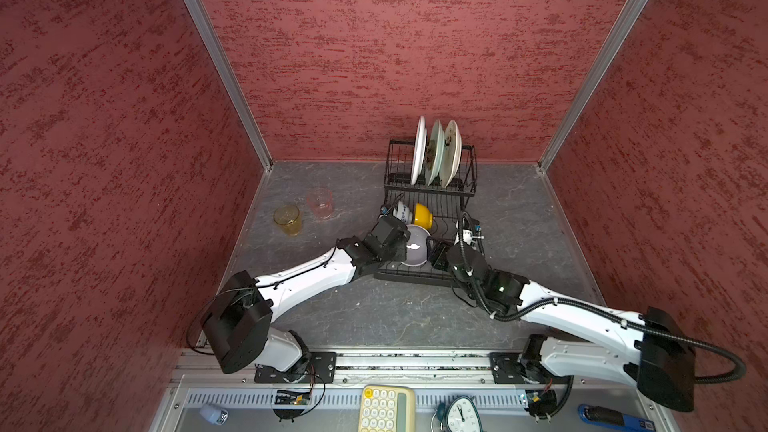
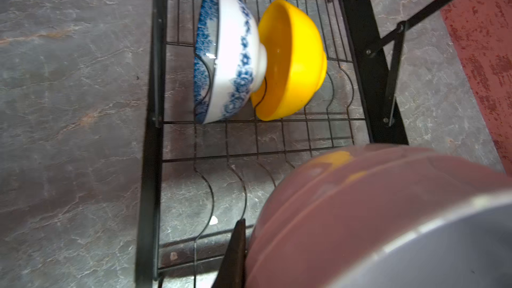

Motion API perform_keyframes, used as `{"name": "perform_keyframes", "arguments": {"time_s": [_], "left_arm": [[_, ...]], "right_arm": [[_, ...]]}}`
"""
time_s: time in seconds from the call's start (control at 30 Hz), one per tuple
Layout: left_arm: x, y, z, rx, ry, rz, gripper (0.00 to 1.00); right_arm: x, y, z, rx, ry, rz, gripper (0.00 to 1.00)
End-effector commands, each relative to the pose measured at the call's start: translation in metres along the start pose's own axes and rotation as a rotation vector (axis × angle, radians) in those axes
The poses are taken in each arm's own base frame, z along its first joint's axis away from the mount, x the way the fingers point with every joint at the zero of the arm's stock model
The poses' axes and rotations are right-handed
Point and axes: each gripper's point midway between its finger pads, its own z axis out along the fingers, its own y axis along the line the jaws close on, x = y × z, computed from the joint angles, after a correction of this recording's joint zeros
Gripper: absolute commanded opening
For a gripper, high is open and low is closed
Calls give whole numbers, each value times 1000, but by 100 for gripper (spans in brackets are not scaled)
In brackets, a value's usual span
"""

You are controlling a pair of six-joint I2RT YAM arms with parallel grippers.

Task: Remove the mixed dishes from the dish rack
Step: 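Carry the lilac bowl to the table beside the glasses with left gripper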

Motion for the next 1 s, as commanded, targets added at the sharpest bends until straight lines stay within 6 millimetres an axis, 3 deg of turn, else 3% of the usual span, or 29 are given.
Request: {"name": "perform_keyframes", "arguments": {"time_s": [0.0,0.13,0.3,0.57,0.77,0.97], "left_arm": [[-26,7,-18,24,-81,-70,0],[-36,42,-30,-31,-106,-127,0],[-43,104,-47,-151,-142,-218,0],[-31,199,-56,-350,-127,-391,0],[-21,239,-51,-458,-92,-437,0],[-16,263,-41,-510,-58,-448,0]], "right_arm": [[-4,-5,-3,4,-29,31,71],[0,-9,-4,10,-15,24,77],[1,-12,-6,8,-14,4,86],[6,-13,-4,16,8,-48,92],[10,-14,-2,29,34,-98,93],[18,-11,7,37,93,-100,93]]}}
